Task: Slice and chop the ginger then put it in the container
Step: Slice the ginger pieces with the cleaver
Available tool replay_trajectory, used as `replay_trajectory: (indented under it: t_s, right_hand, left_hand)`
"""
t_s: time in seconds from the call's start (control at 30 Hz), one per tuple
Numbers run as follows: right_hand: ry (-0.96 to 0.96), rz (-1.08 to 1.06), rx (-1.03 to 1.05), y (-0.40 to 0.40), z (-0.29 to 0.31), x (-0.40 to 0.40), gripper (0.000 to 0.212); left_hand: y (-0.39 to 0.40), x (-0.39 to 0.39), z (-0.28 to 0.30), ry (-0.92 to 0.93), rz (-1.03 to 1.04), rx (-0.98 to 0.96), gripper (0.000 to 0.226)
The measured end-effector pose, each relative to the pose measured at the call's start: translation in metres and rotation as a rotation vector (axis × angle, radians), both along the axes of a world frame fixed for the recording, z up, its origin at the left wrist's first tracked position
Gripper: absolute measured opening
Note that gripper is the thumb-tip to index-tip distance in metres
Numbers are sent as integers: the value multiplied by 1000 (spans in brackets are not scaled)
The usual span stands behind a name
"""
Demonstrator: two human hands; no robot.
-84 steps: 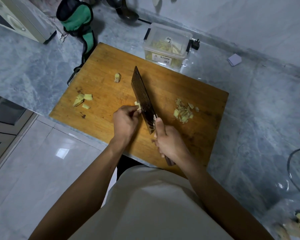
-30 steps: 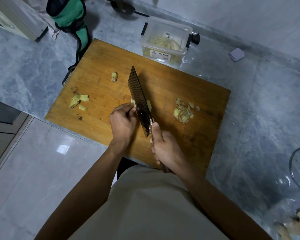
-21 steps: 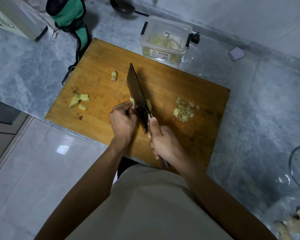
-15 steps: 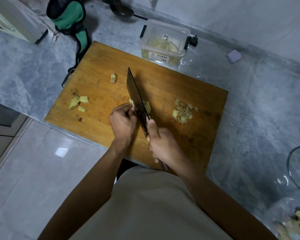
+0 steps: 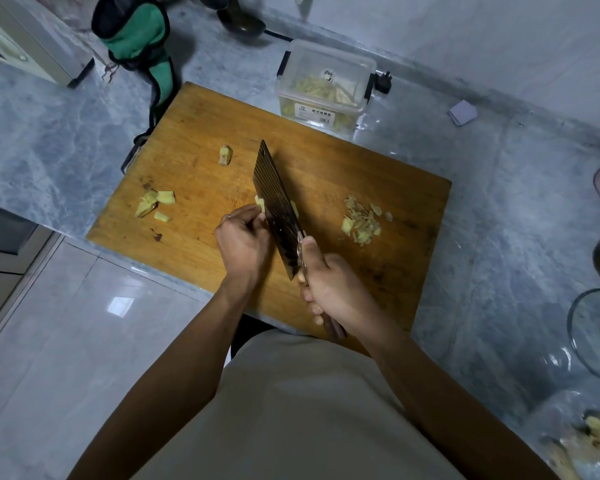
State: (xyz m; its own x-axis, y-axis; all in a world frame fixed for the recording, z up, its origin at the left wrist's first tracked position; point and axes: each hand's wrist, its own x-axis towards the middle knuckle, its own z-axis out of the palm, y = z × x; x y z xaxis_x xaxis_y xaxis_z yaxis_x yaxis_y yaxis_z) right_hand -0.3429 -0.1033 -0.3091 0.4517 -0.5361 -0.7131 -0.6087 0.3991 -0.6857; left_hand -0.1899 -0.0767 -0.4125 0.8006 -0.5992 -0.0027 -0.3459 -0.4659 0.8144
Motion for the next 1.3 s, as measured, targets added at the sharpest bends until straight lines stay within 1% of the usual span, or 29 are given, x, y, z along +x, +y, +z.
replay_trajectory:
  t_s: [0.1, 0.2, 0.37, 0.57, 0.7, 0.87, 0.97, 1.03, 1.17, 1.3]
  right_hand:
    - [-19, -5, 0, -2, -1, 5, 62]
    - [-33, -12, -42, -1, -6, 9, 63]
    - [-14, -4, -54, 6, -13, -1, 62]
    - [-49, 20, -126, 7, -21, 8, 68]
    - [-40, 36, -125, 12, -26, 5, 66]
    - [-19, 130, -305, 17, -29, 12, 66]
    - [-2, 160, -360, 21, -32, 16, 61]
    - [-16, 145, -327, 18, -34, 13, 61]
    - [-63, 50, -135, 1, -31, 0, 60]
    - [-107, 37, -145, -5, -26, -16, 59]
  left_hand:
    - [0, -1, 1, 5, 6, -8, 27]
    - [-1, -1, 4, 1, 5, -13, 26]
    - [-1, -2, 5, 1, 14, -41, 27]
    - [-1, -2, 6, 16, 24, -33, 25]
    - [-1, -1, 5, 51, 74, -8, 22]
    - [-1, -2, 4, 84, 113, 14, 18]
    - [-1, 1, 3, 115, 121, 35, 17]
    - [-2, 2, 7, 165, 125, 34, 16]
    - [1, 8, 16, 215, 144, 63, 19]
    - [-2, 23, 18, 264, 136, 105, 20]
